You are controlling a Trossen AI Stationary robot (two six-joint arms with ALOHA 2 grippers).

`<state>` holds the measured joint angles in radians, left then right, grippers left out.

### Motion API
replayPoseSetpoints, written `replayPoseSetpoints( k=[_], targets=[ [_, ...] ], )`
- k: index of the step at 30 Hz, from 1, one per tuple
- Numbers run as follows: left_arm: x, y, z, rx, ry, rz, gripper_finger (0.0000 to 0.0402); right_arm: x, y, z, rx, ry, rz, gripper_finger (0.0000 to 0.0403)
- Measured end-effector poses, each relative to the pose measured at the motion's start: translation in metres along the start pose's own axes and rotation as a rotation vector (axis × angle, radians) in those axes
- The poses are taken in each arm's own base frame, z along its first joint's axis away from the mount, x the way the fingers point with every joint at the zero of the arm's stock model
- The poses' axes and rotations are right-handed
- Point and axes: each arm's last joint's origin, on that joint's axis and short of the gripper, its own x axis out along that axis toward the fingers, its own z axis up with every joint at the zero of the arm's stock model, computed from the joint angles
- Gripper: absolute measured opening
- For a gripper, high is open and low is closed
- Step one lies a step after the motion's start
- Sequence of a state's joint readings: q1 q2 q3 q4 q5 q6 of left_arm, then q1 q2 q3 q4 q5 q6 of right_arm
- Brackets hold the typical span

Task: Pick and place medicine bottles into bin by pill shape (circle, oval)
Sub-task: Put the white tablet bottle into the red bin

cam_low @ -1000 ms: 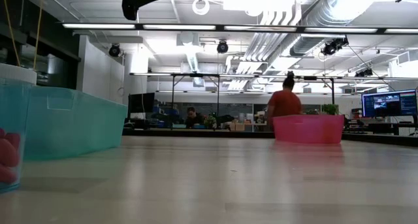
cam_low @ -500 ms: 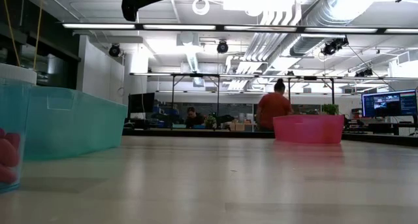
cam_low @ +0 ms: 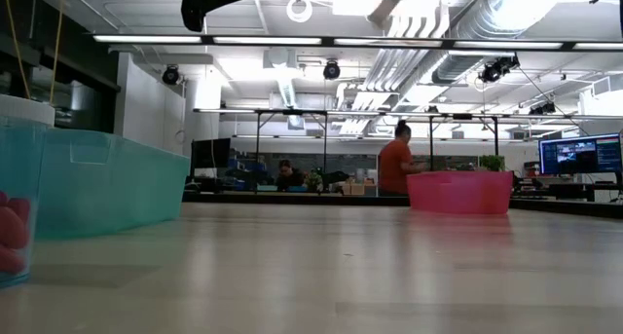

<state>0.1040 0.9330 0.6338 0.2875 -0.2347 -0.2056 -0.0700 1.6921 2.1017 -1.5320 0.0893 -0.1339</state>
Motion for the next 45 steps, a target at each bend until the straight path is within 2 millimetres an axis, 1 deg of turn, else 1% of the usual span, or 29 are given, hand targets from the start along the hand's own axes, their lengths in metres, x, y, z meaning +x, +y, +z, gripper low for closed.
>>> replayPoseSetpoints(
  k=[3, 5, 7, 11, 14, 16, 18, 20, 25, 29, 33, 35, 38, 45],
  targets=[
    [0.000, 0.000, 0.000, 0.000, -0.001, 0.005, 0.0206, 0.030, -0.013, -0.013, 0.019, 0.131, -0.010, 0.0119],
    [0.000, 0.000, 0.000, 0.000, -0.001, 0.005, 0.0206, 0.046, -0.024, -0.028, 0.033, 0.197, -0.011, 0.0119],
    [0.000, 0.000, 0.000, 0.000, -0.001, 0.007, 0.0206, 0.058, -0.038, -0.047, 0.062, 0.251, -0.021, 0.0119],
    [0.000, 0.001, 0.000, 0.000, -0.003, 0.018, 0.0206, 0.081, -0.071, -0.088, 0.198, 0.300, -0.068, 0.0119],
    [0.000, 0.001, 0.000, 0.000, -0.007, 0.035, 0.0206, 0.100, -0.089, -0.116, 0.334, 0.382, -0.077, 0.0119],
    [0.000, 0.001, 0.000, 0.000, -0.008, 0.039, 0.0206, 0.116, -0.096, -0.130, 0.382, 0.453, -0.063, 0.0119],
    [0.000, 0.001, 0.000, 0.000, -0.009, 0.041, 0.0206, 0.132, -0.102, -0.137, 0.403, 0.513, -0.065, 0.0119],
    [0.000, 0.001, 0.000, 0.000, -0.009, 0.041, 0.0206, 0.147, -0.109, -0.140, 0.419, 0.551, -0.083, 0.0119],
    [0.000, 0.001, 0.000, 0.000, -0.009, 0.041, 0.0206, 0.179, -0.125, -0.140, 0.467, 0.574, -0.099, 0.0119],
    [0.000, 0.001, 0.000, 0.000, -0.009, 0.041, 0.0206, 0.199, -0.132, -0.145, 0.523, 0.635, -0.071, 0.0119],
    [0.000, 0.001, 0.000, 0.000, -0.009, 0.040, 0.0206, 0.214, -0.135, -0.149, 0.538, 0.672, -0.037, 0.0120],
    [0.000, 0.001, 0.000, 0.000, -0.009, 0.040, 0.0206, 0.220, -0.135, -0.149, 0.533, 0.674, -0.018, 0.0125],
    [0.000, 0.001, 0.000, 0.000, -0.008, 0.039, 0.0206, 0.223, -0.136, -0.148, 0.539, 0.659, -0.006, 0.0138],
    [0.000, 0.001, -0.001, 0.003, 0.004, 0.040, 0.0206, 0.223, -0.137, -0.146, 0.538, 0.629, -0.024, 0.0191]
  ],
)
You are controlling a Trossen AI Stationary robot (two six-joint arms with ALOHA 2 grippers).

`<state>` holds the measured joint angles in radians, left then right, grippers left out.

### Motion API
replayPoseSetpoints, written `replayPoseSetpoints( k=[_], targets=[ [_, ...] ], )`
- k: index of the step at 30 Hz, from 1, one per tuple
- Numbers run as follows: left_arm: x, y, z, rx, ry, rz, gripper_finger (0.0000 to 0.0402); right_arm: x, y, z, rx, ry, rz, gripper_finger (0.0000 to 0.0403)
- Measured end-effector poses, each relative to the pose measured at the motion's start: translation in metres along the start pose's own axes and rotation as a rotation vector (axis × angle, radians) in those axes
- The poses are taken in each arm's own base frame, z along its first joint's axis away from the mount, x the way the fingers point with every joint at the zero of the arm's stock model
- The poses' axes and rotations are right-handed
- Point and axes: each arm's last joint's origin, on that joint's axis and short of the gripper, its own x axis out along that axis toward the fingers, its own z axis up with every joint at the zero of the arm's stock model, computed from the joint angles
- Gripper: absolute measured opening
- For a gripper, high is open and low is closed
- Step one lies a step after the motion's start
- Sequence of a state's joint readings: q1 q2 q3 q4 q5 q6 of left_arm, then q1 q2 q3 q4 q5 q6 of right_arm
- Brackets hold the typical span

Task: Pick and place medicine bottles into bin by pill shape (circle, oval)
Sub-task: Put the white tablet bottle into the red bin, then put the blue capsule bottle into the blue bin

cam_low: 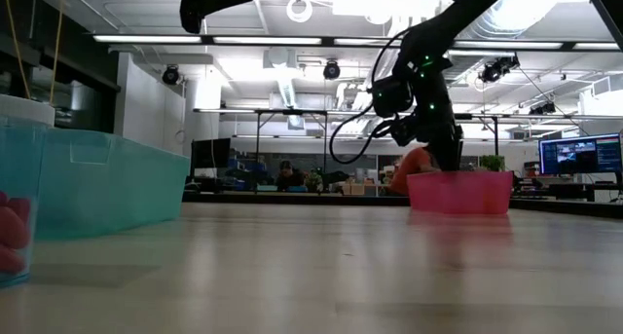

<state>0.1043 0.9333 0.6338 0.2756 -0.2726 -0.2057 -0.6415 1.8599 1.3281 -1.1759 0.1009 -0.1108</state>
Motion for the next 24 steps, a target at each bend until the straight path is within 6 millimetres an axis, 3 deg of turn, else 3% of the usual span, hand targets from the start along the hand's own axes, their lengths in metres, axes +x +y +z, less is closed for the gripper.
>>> replayPoseSetpoints(
  k=[5, 9, 15, 20, 24],
  targets=[
    [0.000, 0.000, -0.001, 0.003, 0.011, 0.002, 0.0206, -0.003, 0.000, -0.002, -0.001, -0.005, 0.000, 0.0213],
    [0.000, 0.000, -0.002, 0.006, 0.020, 0.004, 0.0206, -0.021, 0.000, -0.010, 0.018, -0.075, 0.030, 0.0215],
    [0.000, 0.000, -0.002, 0.005, 0.019, 0.004, 0.0206, -0.079, 0.012, -0.034, 0.038, -0.413, 0.183, 0.0216],
    [0.000, 0.000, -0.002, -0.016, 0.019, 0.003, 0.0206, -0.138, 0.043, -0.055, -0.058, -0.818, 0.291, 0.0216],
    [0.000, 0.000, -0.002, -0.048, 0.019, 0.004, 0.0206, -0.168, 0.072, -0.069, -0.188, -1.036, 0.345, 0.0216]
  ],
)
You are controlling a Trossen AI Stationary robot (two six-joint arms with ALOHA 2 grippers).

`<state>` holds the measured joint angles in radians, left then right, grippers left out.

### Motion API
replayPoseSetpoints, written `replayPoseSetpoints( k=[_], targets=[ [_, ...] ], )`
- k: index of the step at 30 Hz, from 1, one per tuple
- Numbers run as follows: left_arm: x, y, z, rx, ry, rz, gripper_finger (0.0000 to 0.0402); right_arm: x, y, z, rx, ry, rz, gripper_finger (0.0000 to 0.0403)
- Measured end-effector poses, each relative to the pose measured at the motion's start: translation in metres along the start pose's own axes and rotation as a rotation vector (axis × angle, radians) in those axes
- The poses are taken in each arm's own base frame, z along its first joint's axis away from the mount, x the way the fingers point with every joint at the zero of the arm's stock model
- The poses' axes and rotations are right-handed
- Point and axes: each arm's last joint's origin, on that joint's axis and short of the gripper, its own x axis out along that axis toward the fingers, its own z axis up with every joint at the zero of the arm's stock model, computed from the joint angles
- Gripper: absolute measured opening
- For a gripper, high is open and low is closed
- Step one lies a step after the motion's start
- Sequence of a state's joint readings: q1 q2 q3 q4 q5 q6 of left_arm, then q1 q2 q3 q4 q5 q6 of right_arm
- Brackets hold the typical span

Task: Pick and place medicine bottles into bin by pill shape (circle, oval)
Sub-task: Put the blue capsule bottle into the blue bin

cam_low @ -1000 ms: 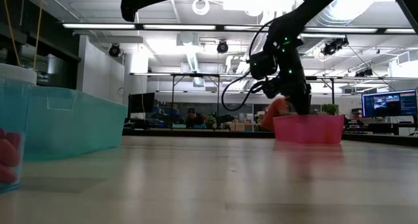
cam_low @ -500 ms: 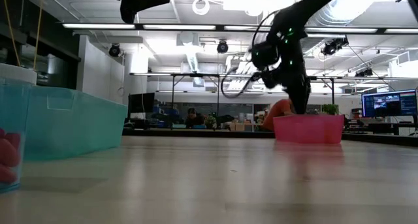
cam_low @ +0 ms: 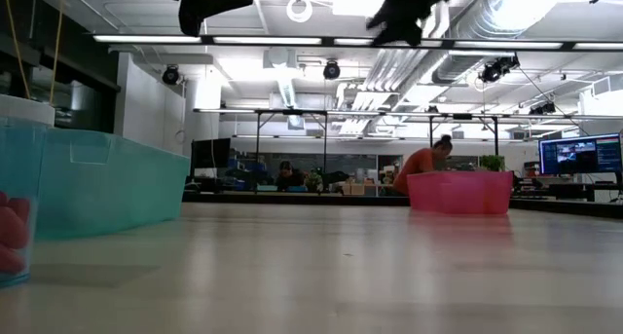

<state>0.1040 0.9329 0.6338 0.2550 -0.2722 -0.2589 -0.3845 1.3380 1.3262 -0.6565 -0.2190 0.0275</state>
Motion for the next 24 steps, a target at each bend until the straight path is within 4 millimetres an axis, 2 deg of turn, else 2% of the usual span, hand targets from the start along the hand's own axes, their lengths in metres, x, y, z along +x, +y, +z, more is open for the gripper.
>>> replayPoseSetpoints(
  k=[4, 7, 12, 15, 17, 20, 24],
  targets=[
    [0.000, -0.001, 0.000, 0.000, 0.005, -0.020, 0.0206, 0.002, 0.025, 0.006, -0.066, -0.063, 0.075, 0.0216],
    [0.000, -0.001, 0.000, -0.001, 0.009, -0.044, 0.0206, 0.013, 0.040, 0.001, -0.083, -0.079, 0.124, 0.0216],
    [0.000, -0.002, 0.000, -0.003, 0.012, -0.058, 0.0206, 0.036, 0.053, -0.045, 0.043, -0.125, 0.197, 0.0216],
    [0.000, -0.002, 0.000, -0.004, 0.012, -0.058, 0.0206, 0.034, 0.061, -0.065, 0.134, -0.233, 0.262, 0.0216],
    [0.000, -0.002, 0.000, -0.008, 0.015, -0.067, 0.0206, 0.027, 0.068, -0.070, 0.159, -0.342, 0.294, 0.0216],
    [0.000, -0.003, 0.000, -0.028, 0.025, -0.101, 0.0206, 0.018, 0.077, -0.075, 0.126, -0.485, 0.284, 0.0216],
    [0.000, -0.003, -0.001, -0.027, 0.028, -0.112, 0.0206, 0.016, 0.084, -0.081, 0.030, -0.523, 0.231, 0.0216]
  ],
)
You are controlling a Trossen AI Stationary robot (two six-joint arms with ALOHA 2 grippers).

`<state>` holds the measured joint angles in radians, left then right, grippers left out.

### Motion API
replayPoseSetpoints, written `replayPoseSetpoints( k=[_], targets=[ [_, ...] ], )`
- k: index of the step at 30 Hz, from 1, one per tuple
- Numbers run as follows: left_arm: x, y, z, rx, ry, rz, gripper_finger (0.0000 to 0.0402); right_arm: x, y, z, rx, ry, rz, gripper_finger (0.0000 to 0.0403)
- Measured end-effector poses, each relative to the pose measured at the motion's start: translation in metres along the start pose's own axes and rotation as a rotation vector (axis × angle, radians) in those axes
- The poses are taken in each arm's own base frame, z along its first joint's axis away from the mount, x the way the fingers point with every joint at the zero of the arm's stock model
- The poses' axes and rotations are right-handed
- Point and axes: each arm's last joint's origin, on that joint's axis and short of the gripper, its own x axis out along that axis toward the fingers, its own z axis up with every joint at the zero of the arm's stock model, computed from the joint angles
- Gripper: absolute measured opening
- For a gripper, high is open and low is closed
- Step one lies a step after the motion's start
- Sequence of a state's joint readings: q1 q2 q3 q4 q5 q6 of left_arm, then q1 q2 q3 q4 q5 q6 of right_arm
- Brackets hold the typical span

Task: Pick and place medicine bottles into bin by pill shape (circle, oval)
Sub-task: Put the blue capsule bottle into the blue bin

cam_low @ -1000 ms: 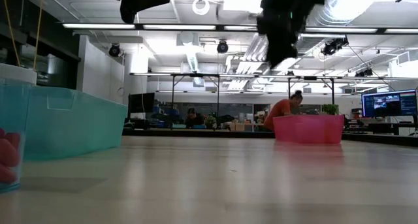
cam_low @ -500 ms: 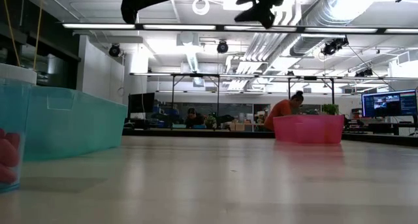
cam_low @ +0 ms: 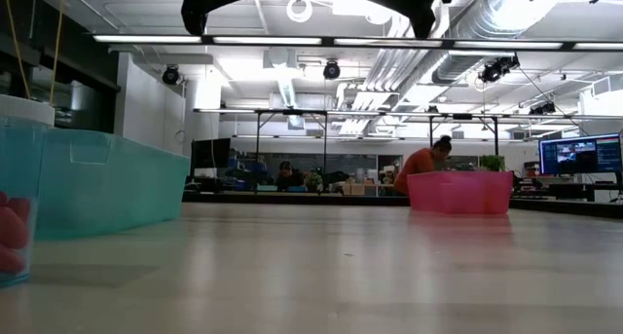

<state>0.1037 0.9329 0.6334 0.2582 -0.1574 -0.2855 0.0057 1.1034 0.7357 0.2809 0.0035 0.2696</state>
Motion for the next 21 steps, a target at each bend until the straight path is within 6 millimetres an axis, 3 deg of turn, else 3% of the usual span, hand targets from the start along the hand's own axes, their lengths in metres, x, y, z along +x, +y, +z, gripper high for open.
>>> replayPoseSetpoints(
  k=[14, 21],
  targets=[
    [-0.001, -0.005, -0.002, 0.041, 0.018, -0.019, 0.0206, 0.001, 0.004, -0.002, -0.036, 0.010, 0.015, 0.0216],
    [-0.006, -0.028, 0.004, 0.203, 0.284, -0.059, 0.0216, 0.001, 0.003, -0.003, -0.002, 0.015, -0.009, 0.0216]
  ],
)
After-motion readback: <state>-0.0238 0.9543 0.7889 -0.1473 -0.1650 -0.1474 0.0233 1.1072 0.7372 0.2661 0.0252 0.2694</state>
